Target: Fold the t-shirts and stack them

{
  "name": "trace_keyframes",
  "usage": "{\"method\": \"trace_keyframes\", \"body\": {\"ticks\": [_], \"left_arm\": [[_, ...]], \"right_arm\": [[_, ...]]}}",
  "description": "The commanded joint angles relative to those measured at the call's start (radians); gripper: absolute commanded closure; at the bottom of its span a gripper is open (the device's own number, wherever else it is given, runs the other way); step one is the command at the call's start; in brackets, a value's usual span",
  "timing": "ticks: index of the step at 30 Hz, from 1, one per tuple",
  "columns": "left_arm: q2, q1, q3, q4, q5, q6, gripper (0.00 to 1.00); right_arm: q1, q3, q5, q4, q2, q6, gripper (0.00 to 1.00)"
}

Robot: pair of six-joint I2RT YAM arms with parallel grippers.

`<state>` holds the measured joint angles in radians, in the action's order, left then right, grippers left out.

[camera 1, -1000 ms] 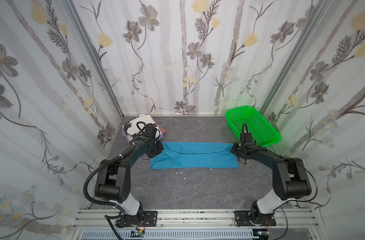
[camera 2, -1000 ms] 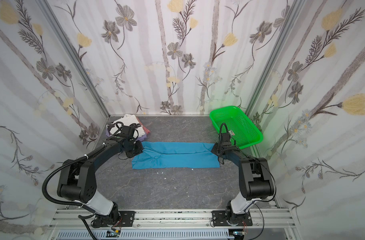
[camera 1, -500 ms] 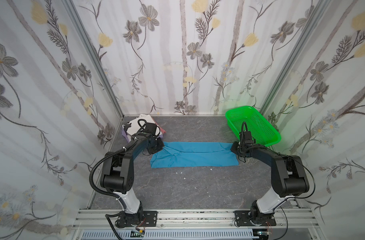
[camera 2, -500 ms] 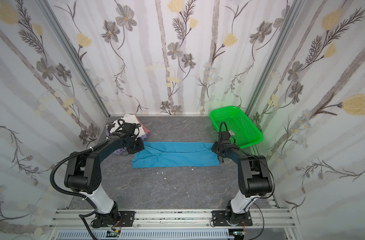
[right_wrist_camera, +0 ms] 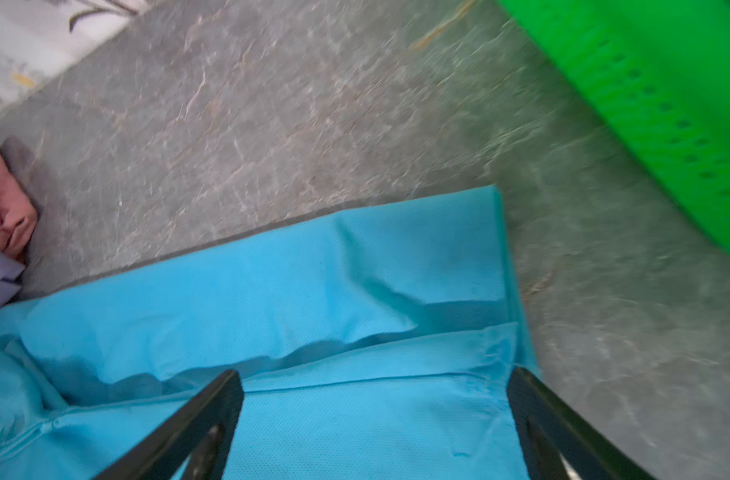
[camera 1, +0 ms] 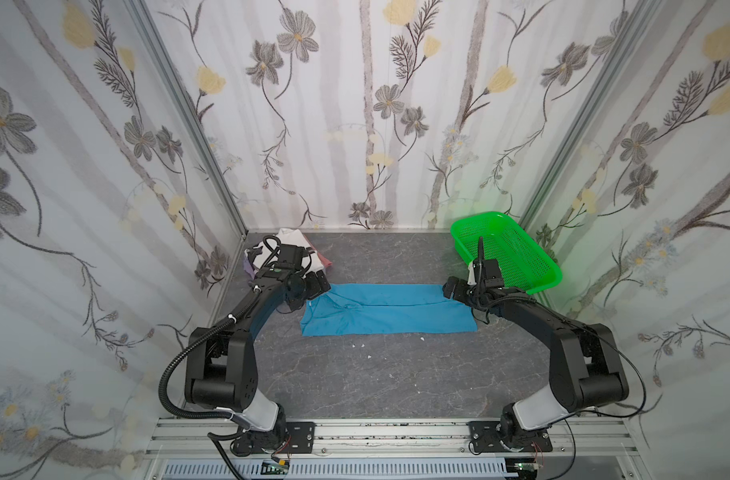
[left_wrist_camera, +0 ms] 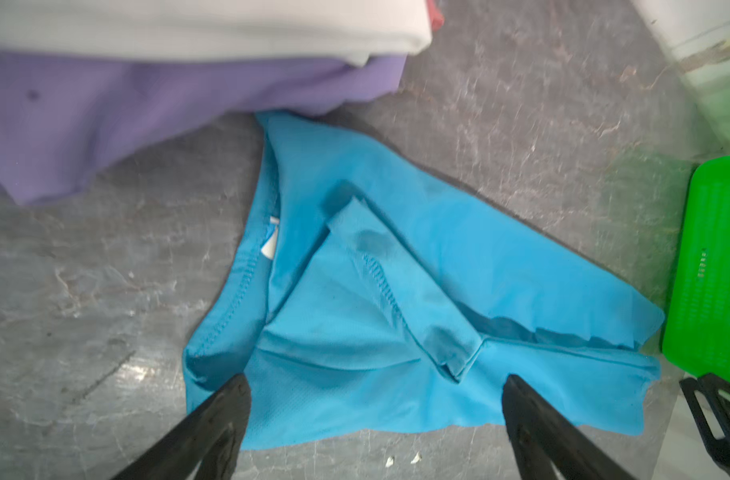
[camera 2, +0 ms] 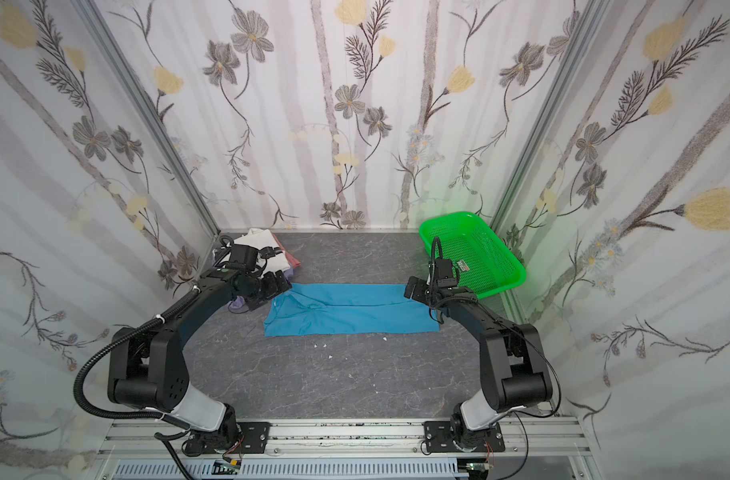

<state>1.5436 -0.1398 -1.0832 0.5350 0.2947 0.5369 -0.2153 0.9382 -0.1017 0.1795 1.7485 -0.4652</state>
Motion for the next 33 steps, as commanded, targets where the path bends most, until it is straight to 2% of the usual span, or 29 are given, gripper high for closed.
{"method": "trace_keyframes", "body": {"ticks": [1,8,10,15,20,27,30,33], "left_arm": [[-0.031,-0.004,0.088,-0.090,0.090,0.059,0.04],[0.039,-0.032,0.130,-0.218,0.145,0.112,0.03],[0.072,-0.040,0.119,-0.234,0.132,0.124,0.03],[0.187,-0.064,0.066,-0.269,0.095,0.150,0.02],[0.311,-0.106,0.003,-0.294,0.094,0.158,0.02],[0.463,-0.232,-0.160,-0.289,0.113,0.148,0.01],[0.551,-0.281,-0.266,-0.280,0.128,0.134,0.01],[0.644,-0.299,-0.402,-0.257,0.128,0.111,0.01]], "right_arm": [[-0.026,0.028,-0.069,0.032,0.065,0.029,0.00],[-0.045,-0.005,0.000,0.073,0.164,0.021,0.00],[-0.067,-0.034,0.024,0.086,0.152,-0.003,0.00],[-0.196,-0.161,0.094,0.146,0.033,-0.084,0.00],[-0.338,-0.372,0.061,0.170,-0.139,-0.198,0.00],[-0.659,-0.561,-0.062,0.188,-0.451,-0.382,0.00],[-0.730,-0.596,-0.114,0.112,-0.491,-0.418,0.00],[-0.756,-0.591,-0.178,-0.002,-0.426,-0.408,0.00]]}}
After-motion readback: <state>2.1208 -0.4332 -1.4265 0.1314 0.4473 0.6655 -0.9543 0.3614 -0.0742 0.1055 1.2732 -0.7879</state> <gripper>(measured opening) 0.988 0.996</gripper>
